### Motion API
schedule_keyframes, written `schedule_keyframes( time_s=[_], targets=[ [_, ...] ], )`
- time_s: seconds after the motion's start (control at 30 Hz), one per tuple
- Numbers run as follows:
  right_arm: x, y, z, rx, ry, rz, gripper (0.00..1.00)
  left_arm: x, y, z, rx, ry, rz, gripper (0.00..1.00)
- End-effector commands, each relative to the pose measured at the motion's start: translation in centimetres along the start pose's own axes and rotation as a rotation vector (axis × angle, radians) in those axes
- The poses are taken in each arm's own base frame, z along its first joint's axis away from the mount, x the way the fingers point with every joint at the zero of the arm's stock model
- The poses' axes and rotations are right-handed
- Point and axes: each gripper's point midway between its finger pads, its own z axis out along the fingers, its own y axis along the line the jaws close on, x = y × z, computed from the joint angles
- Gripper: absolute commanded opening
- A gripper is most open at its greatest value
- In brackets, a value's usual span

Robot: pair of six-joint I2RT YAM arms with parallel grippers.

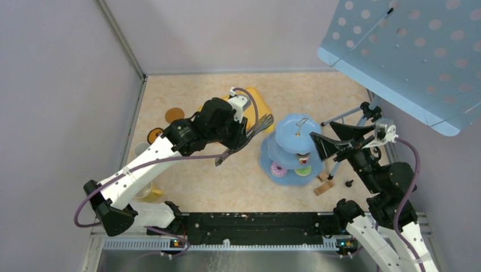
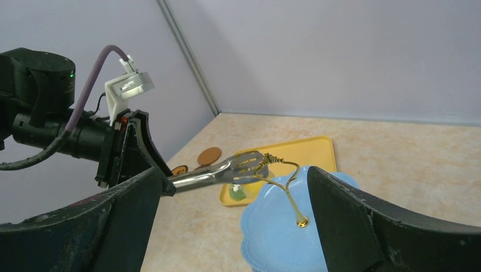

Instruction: Serve the afternoon tea

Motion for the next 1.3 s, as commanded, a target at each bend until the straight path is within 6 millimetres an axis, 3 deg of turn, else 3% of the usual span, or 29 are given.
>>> schedule_keyframes(
  time_s=[0.0,0.2,0.33,0.47,0.57,0.83,1.0,1.27],
  targets=[
    [-2.4,0.7,-0.2,-0.007,-0.057,-0.026,0.97,1.5,-1.1,0.0,0.013,0.019,-0.024,0.30],
    [-2.3,0.7,-0.3,-0.008,-0.054,-0.025,0.97,1.7,-1.6,0.7,0.037,-0.015,-0.017,0.30],
    [-2.4,0.7,-0.4,-0.010,-0.057,-0.024,0.97,0.0,-0.5,2.3,-0.036,-0.078,-0.006,0.30],
    [-2.5,0.8,-0.5,-0.010,-0.059,-0.023,0.97,-2.9,0.7,3.1,-0.103,-0.143,-0.001,0.32],
    [-2.7,0.8,-0.6,-0.005,-0.062,-0.023,0.97,-4.7,-0.1,4.3,-0.022,-0.152,0.021,0.33],
    [-3.0,0.8,-0.7,0.000,-0.070,-0.024,0.97,-5.9,-2.2,7.5,0.101,-0.090,0.126,0.32],
    [-3.2,0.7,-0.7,0.009,-0.072,-0.025,0.97,-5.8,-4.0,8.3,0.211,-0.087,0.144,0.31],
    [-3.3,0.8,-0.7,0.004,-0.074,-0.023,0.97,-4.5,-4.8,9.9,0.272,-0.043,0.133,0.32]
  ],
)
